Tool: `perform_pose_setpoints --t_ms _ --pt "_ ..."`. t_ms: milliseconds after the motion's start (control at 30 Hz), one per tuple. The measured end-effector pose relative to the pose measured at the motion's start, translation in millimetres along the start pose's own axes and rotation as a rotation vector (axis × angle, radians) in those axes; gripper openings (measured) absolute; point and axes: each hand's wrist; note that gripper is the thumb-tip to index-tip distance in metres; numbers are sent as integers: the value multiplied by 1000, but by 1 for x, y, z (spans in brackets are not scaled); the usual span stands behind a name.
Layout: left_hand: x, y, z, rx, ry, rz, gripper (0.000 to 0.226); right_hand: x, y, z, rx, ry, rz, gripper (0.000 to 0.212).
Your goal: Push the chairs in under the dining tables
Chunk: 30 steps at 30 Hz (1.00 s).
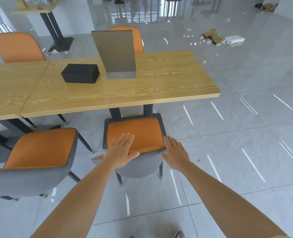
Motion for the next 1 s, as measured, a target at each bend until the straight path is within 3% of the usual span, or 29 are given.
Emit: perform_pose_setpoints --t_ms 367,600,1000 --pt "-36 -153 92 39 -211 31 64 -72 -132 -2 55 -15 -38 68" --pt "-50 -234 165 115 -194 66 64 -103 -228 20 118 -10 -37 72" --pt "-116 -323 392 147 -193 9 68 -181 -394 176 141 24 -77 77"
Point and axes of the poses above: each hand's wrist, its own z-axis towards the middle knuckle, its own x-axis out of the palm, y = z × x, and after that the axes turned 1 degree about -z, right-handed
